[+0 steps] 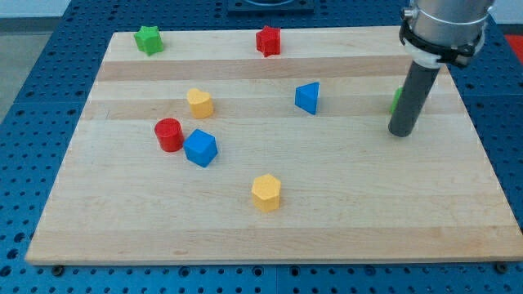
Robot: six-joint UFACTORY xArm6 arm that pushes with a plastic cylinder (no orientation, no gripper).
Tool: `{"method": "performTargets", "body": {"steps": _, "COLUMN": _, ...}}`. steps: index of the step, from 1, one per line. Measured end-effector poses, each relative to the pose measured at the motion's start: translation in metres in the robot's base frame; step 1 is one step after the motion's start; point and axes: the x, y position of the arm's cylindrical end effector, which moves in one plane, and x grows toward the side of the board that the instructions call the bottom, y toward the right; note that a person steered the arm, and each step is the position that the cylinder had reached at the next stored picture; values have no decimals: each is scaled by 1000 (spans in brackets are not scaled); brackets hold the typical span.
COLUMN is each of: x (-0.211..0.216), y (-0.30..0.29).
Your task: Move the green circle to the center left of the board
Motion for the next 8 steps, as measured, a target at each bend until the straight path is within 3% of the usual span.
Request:
{"method": "performTargets", "body": {"steps": 4, "x": 33, "y": 29}}
{"method": "performTargets", "body": {"steps": 6, "x": 36, "y": 90}}
{"method": "performTargets", "body": {"steps": 8, "x": -27, "y": 126}}
